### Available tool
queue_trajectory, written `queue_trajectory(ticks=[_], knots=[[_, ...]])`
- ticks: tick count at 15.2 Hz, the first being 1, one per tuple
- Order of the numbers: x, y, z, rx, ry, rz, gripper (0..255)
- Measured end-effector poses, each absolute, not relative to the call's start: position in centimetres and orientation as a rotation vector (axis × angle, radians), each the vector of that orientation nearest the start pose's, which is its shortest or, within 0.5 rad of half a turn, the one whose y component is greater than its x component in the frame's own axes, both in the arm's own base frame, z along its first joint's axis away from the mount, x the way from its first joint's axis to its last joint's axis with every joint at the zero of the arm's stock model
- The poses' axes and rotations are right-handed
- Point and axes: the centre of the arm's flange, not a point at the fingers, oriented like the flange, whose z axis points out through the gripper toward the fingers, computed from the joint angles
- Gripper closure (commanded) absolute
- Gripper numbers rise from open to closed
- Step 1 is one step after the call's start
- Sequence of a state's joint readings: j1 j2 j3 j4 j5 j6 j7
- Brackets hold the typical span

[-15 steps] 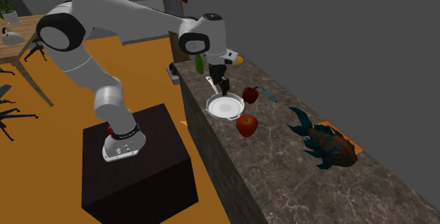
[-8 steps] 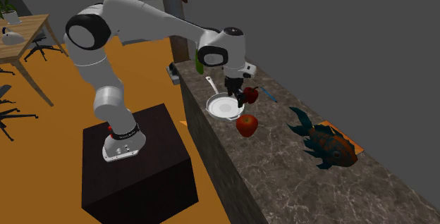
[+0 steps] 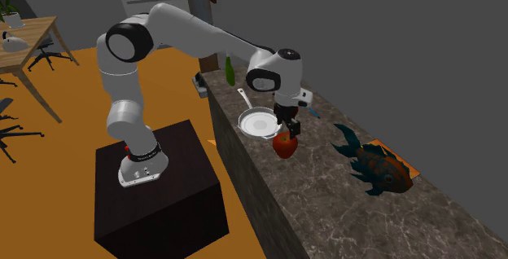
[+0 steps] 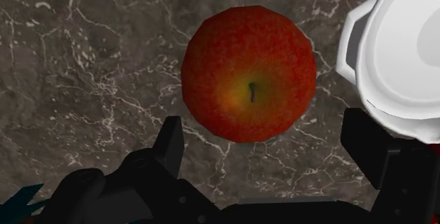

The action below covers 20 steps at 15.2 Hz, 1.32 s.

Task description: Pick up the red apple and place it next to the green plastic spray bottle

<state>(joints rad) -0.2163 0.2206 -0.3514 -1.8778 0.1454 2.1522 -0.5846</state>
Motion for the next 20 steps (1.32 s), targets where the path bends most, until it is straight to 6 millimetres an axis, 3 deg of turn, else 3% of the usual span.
queue_trajectory(ticks=[5, 11, 12, 20], knots=[[53.1, -31.8, 38.1, -3.135, 0.076, -0.133, 0], [53.1, -31.7, 37.8, -3.135, 0.076, -0.134, 0], [53.1, -31.7, 37.8, -3.135, 0.076, -0.134, 255], [53.1, -31.7, 37.8, -3.135, 0.075, -0.134, 255]])
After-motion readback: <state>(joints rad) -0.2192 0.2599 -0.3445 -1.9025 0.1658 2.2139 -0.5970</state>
